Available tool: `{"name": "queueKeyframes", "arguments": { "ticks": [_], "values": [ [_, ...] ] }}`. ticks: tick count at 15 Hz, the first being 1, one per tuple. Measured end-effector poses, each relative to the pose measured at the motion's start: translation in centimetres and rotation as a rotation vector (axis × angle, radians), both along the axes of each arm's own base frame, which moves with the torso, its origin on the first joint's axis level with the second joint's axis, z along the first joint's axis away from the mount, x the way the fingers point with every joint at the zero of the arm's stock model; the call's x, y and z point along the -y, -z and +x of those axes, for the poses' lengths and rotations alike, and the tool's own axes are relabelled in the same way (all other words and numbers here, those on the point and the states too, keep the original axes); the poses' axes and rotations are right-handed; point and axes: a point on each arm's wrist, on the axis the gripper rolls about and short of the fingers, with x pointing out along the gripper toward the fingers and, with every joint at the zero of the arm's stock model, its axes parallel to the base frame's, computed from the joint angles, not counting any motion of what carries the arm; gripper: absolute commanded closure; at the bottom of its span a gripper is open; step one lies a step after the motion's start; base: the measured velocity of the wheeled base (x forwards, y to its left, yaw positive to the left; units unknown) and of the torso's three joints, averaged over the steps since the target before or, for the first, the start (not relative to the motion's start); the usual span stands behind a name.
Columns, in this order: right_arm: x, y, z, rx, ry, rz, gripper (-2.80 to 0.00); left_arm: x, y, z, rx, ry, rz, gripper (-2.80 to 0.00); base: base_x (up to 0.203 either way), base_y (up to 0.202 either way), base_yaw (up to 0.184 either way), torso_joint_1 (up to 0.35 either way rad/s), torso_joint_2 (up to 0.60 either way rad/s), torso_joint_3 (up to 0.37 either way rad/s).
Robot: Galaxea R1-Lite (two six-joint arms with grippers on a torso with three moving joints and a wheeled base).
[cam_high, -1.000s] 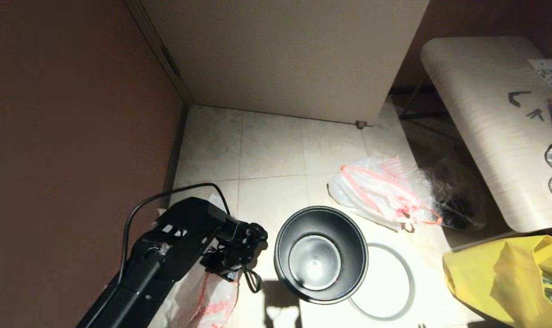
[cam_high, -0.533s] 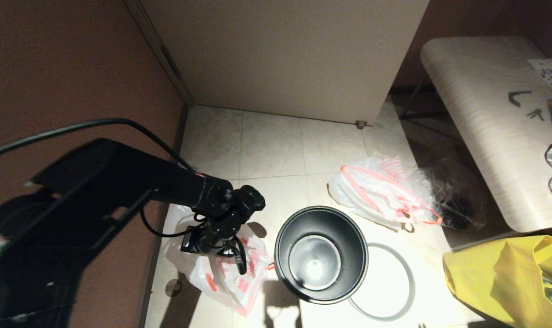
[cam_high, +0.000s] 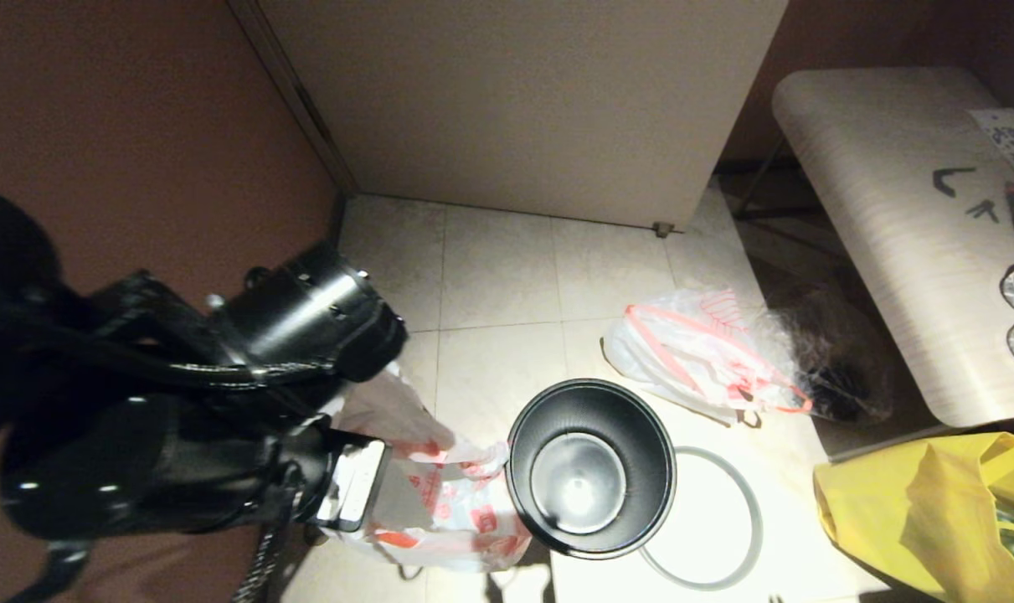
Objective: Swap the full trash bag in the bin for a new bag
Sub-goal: Put the new garbage bag on the trash can
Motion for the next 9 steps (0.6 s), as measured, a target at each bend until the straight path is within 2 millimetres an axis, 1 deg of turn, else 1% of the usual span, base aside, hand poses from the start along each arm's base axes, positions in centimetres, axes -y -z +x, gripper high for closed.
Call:
{"name": "queueKeyframes", "arguments": {
  "ticks": [2, 4, 6, 7, 9],
  "values": [
    [0.0, 0.0, 0.0, 0.0, 0.0, 0.0, 0.0, -0.8, -2.9, -2.5, 0.018, 0.077, -0.082, 0.0, 0.0, 0.0, 0.0, 0.0, 0.0, 0.0],
    [0.0, 0.0, 0.0, 0.0, 0.0, 0.0, 0.0, -1.2, -5.5, -4.2, 0.054, 0.143, -0.16, 0.0, 0.0, 0.0, 0.0, 0.0, 0.0, 0.0],
    [0.0, 0.0, 0.0, 0.0, 0.0, 0.0, 0.0, -1.4, -7.8, -5.9, 0.047, 0.223, -0.249, 0.0, 0.0, 0.0, 0.0, 0.0, 0.0, 0.0],
    [0.0, 0.0, 0.0, 0.0, 0.0, 0.0, 0.0, -1.5, -8.8, -6.6, 0.021, 0.269, -0.295, 0.0, 0.0, 0.0, 0.0, 0.0, 0.0, 0.0],
    [0.0, 0.0, 0.0, 0.0, 0.0, 0.0, 0.0, -1.3, -10.1, -7.4, -0.061, 0.379, -0.385, 0.0, 0.0, 0.0, 0.0, 0.0, 0.0, 0.0]
  ]
}}
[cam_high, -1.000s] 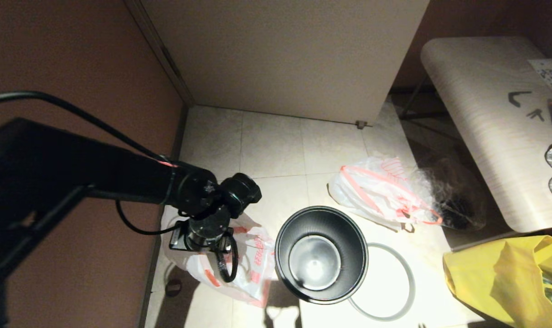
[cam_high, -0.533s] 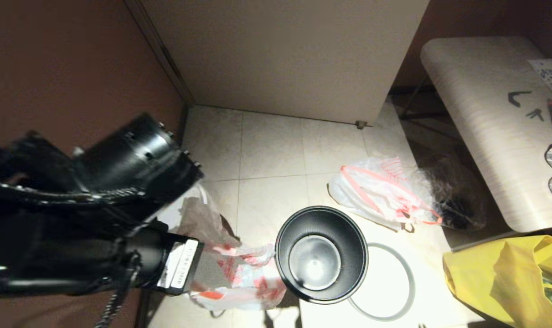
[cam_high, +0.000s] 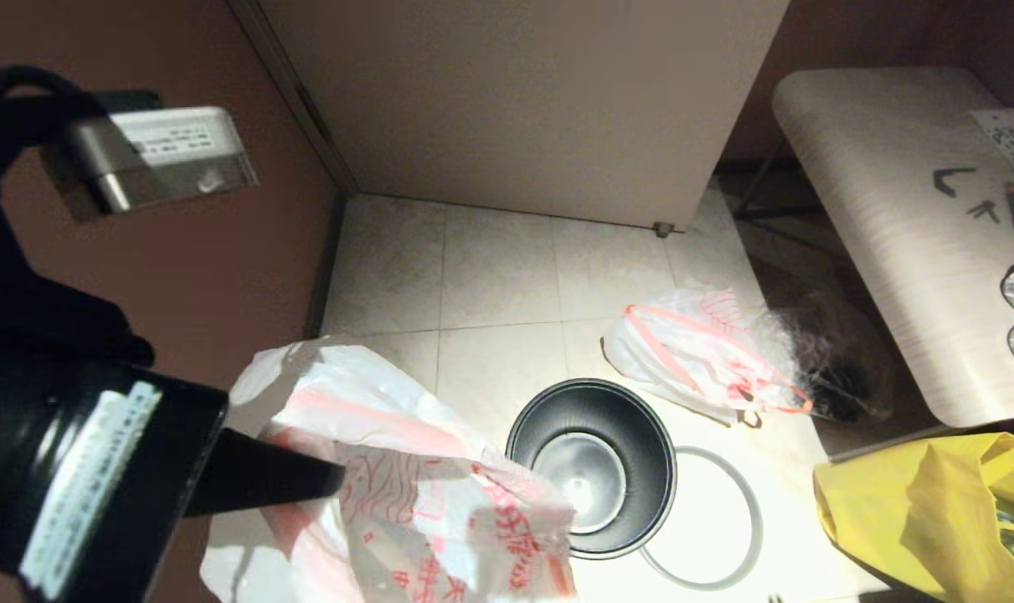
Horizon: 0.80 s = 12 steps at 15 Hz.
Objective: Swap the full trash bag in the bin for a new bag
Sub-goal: Put the new garbage bag on the trash can
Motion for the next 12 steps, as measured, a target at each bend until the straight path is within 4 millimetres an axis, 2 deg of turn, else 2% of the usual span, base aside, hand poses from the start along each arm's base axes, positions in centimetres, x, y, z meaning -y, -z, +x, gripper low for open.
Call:
{"name": "queueKeyframes", "arguments": {
  "ticks": [2, 8, 12],
  "values": [
    [0.0, 0.0, 0.0, 0.0, 0.0, 0.0, 0.0, 0.9, -0.8, 0.1, -0.012, 0.102, -0.07, 0.0, 0.0, 0.0, 0.0, 0.0, 0.0, 0.0],
    [0.0, 0.0, 0.0, 0.0, 0.0, 0.0, 0.0, 4.2, -3.1, 1.0, 0.036, 0.263, -0.383, 0.0, 0.0, 0.0, 0.0, 0.0, 0.0, 0.0],
    [0.0, 0.0, 0.0, -0.004, 0.001, 0.0, 0.0, 6.3, -2.2, 1.8, -0.082, 0.306, -0.453, 0.0, 0.0, 0.0, 0.0, 0.0, 0.0, 0.0]
  ]
}}
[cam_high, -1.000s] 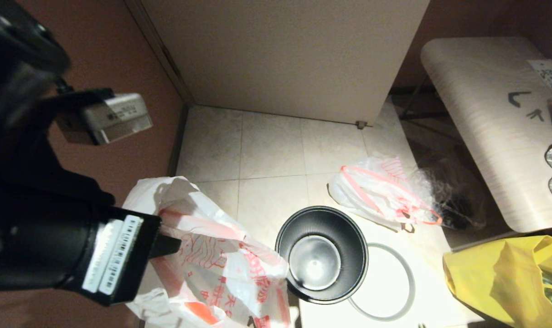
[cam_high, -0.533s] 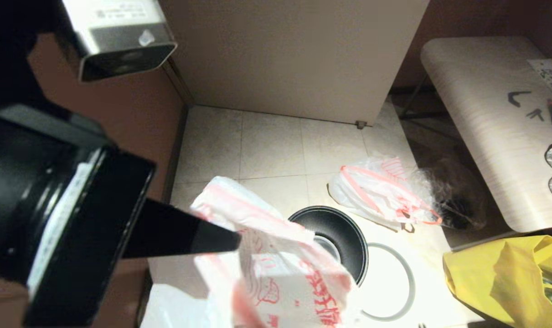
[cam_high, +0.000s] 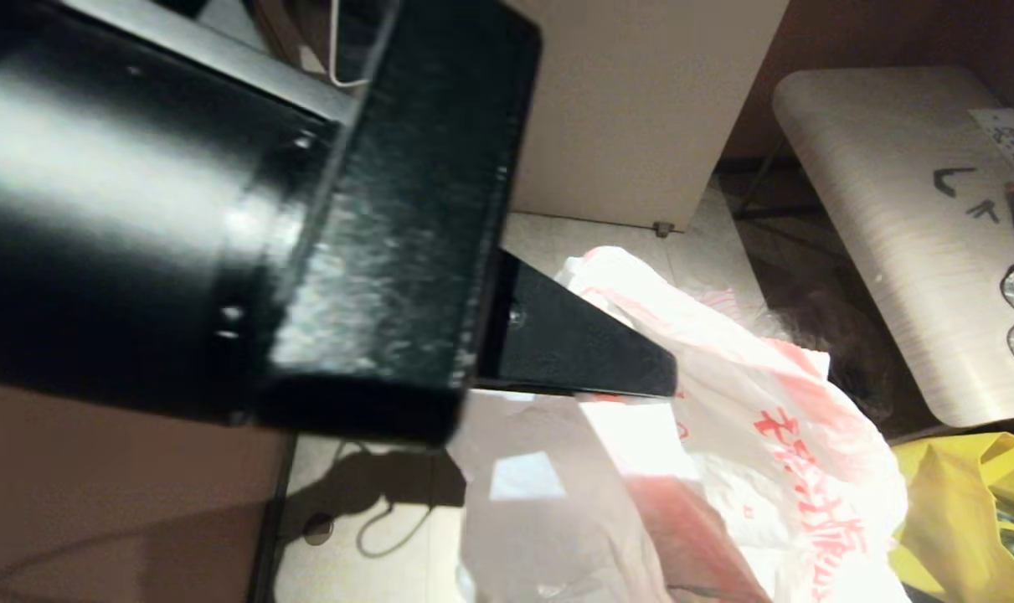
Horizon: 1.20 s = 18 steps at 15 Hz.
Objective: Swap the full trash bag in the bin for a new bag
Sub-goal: Put the new garbage bag on the trash can
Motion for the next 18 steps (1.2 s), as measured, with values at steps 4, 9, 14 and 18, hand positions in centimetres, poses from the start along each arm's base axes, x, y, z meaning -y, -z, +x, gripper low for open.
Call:
{"name": "queueKeyframes", "arguments": {
  "ticks": [4, 9, 14, 18],
  "values": [
    [0.0, 0.0, 0.0, -0.002, -0.006, 0.003, 0.0, 2.1, 1.3, 2.2, 0.043, 0.026, -0.133, 0.0, 0.0, 0.0, 0.0, 0.0, 0.0, 0.0],
    [0.0, 0.0, 0.0, -0.001, -0.008, 0.003, 0.0, 4.6, 3.7, 6.4, 0.287, 0.017, -0.285, 0.0, 0.0, 0.0, 0.0, 0.0, 0.0, 0.0],
    [0.0, -0.1, 0.0, 0.007, -0.016, -0.044, 0.0, 4.9, 12.7, 7.9, 0.28, 0.017, -0.144, 0.0, 0.0, 0.0, 0.0, 0.0, 0.0, 0.0],
    [-0.1, -4.0, -0.9, 0.086, -0.052, -0.067, 0.0, 4.5, 16.1, 7.8, 0.184, 0.029, -0.149, 0.0, 0.0, 0.0, 0.0, 0.0, 0.0, 0.0]
  ]
}}
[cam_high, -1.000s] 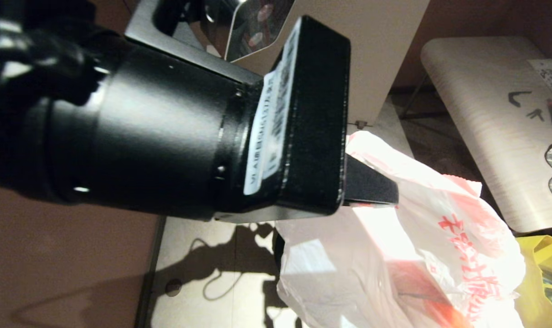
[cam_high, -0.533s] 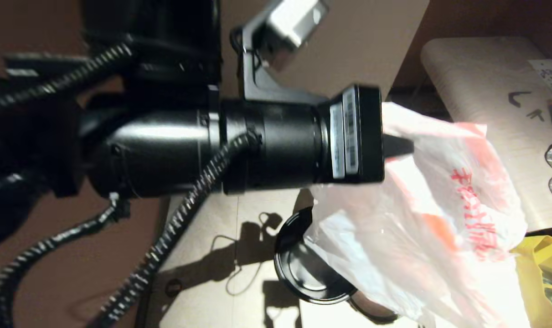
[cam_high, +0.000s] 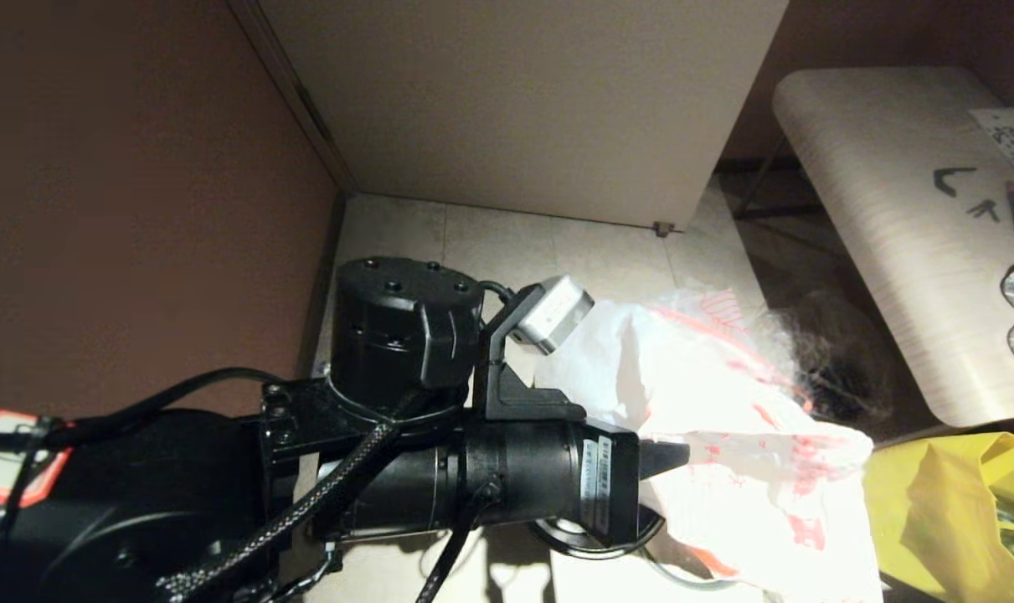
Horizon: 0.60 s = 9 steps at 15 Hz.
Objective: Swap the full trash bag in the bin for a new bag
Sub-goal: Put the new garbage bag on the trash can
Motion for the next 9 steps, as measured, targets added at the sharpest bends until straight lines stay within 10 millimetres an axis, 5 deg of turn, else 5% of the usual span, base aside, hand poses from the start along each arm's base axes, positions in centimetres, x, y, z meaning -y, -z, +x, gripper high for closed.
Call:
{"name": "queueKeyframes", "arguments": {
  "ticks": [4, 9],
  "values": [
    [-0.1, -7.7, 1.0, 0.008, 0.031, -0.046, 0.0, -1.1, 0.9, -0.9, -0.039, 0.015, 0.02, 0.0, 0.0, 0.0, 0.0, 0.0, 0.0, 0.0],
    [0.3, -12.4, 7.7, -0.188, 0.056, -0.088, 0.0, -2.4, 1.8, -0.7, -0.032, -0.029, 0.017, 0.0, 0.0, 0.0, 0.0, 0.0, 0.0, 0.0]
  ]
}}
